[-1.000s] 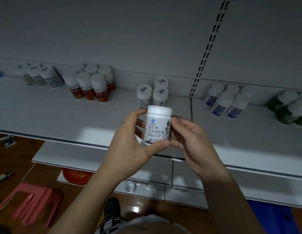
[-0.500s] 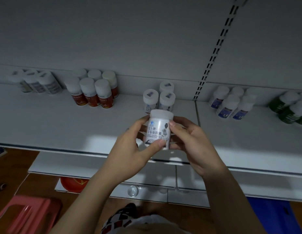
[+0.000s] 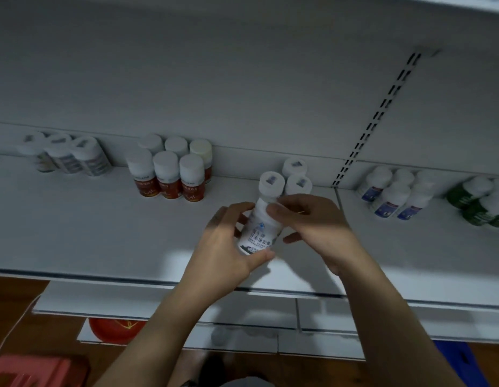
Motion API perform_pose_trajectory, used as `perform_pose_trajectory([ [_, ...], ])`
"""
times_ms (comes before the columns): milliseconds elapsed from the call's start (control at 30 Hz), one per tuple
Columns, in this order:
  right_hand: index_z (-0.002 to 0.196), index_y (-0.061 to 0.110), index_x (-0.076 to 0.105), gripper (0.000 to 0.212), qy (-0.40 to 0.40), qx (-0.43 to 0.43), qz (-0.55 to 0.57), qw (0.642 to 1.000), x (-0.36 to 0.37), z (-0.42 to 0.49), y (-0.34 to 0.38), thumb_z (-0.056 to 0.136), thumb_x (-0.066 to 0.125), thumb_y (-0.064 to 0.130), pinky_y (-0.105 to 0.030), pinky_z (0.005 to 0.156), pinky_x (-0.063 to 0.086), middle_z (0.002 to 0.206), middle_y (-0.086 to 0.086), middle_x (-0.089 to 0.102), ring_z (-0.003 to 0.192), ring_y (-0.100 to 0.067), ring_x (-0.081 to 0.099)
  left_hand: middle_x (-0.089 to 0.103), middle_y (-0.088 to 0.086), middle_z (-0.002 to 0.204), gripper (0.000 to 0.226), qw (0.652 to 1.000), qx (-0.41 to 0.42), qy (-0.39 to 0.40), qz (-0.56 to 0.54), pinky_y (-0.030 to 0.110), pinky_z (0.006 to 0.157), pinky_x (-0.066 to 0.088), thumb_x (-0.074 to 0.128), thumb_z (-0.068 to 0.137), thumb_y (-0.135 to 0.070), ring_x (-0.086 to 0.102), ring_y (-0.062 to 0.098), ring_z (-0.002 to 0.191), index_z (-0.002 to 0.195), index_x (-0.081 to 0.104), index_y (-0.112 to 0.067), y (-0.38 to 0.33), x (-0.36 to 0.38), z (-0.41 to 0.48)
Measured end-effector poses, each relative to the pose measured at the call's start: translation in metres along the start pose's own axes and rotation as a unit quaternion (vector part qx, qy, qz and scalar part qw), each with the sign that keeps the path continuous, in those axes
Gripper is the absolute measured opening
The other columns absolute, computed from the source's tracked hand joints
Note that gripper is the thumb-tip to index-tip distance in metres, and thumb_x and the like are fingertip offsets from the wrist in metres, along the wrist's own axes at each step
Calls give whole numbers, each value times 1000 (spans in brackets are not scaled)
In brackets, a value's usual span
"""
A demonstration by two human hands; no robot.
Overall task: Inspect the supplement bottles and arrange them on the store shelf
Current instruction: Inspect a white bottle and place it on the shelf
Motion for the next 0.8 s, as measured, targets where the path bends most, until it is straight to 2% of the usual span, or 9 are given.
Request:
perform_pose_trajectory([
  [100, 89, 19, 74, 40, -3, -19, -138, 990, 6, 8, 14, 71, 74, 55, -44, 71, 60, 81, 3, 74, 78, -16, 70, 52, -9, 109, 75, 1000, 21, -5, 20, 3, 69, 38, 87, 64, -35, 52, 2, 90, 128, 50, -28, 7, -1, 6],
  [167, 86, 15, 74, 51, 4, -30, -194, 981, 9, 13, 22, 67, 70, 61, -51, 70, 57, 82, -5, 73, 78, -23, 70, 53, -9, 111, 76, 999, 31, -6, 42, 15, 75, 44, 85, 64, -41, 54, 7, 93, 130, 49, -28, 13, -1, 10],
  [267, 88, 0, 71, 55, -6, -46, -229, 972, 8, 24, 35, 71, 72, 52, -54, 69, 55, 84, -19, 71, 79, -33, 68, 57, -5, 117, 81, 993, 54, -10, 108, 27, 77, 47, 74, 67, -61, 57, 13, 101, 135, 47, -26, 17, -7, 17],
  [367, 94, -6, 66, 47, -56, -72, -245, 965, 1, 41, 55, 75, 76, 36, -52, 72, 54, 92, -24, 69, 81, -39, 67, 47, -4, 135, 82, 979, 4, 57, 193, 33, 95, 42, 60, 76, -71, 46, 17, 123, 143, 37, -29, 26, -13, 31],
  [433, 106, 2, 67, 41, -96, -76, -268, 956, -4, 56, 68, 79, 75, 31, -41, 76, 53, 105, -12, 70, 91, -31, 67, 42, -3, 143, 81, 968, -19, 90, 234, 35, 102, 37, 52, 81, -73, 39, 19, 131, 145, 32, -28, 33, -18, 40],
  [500, 119, 10, 62, 46, -125, -79, -297, 943, -4, 76, 78, 80, 74, 32, -29, 77, 44, 116, -3, 64, 102, -22, 62, 42, 0, 144, 80, 958, -18, 100, 268, 36, 103, 35, 46, 83, -74, 38, 21, 132, 144, 33, -25, 39, -22, 49],
  [633, 114, 9, 57, 45, -145, -74, -314, 935, 6, 116, 85, 79, 75, 31, -26, 70, 37, 104, -3, 57, 89, -17, 53, 46, 3, 139, 73, 944, -10, 112, 310, 37, 103, 33, 44, 87, -71, 40, 23, 131, 139, 39, -21, 43, -30, 61],
  [700, 115, 5, 56, 48, -131, -58, -335, 931, 13, 131, 81, 79, 76, 28, -26, 70, 36, 105, -5, 58, 91, -20, 54, 47, 3, 139, 71, 944, -6, 115, 309, 37, 102, 33, 44, 88, -70, 40, 23, 131, 139, 40, -21, 44, -32, 64],
  [800, 119, 2, 55, 55, -116, -31, -366, 923, 21, 147, 69, 76, 78, 26, -29, 74, 41, 118, -12, 61, 108, -29, 59, 47, 2, 139, 69, 947, 1, 113, 299, 37, 103, 33, 44, 89, -68, 40, 23, 131, 140, 39, -22, 46, -35, 64],
])
Point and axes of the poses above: each hand's wrist, its own z-axis towards the middle knuckle, its own x-axis out of the palm, y = z × x, the point moved 3 cm from there along z, towards the middle knuckle
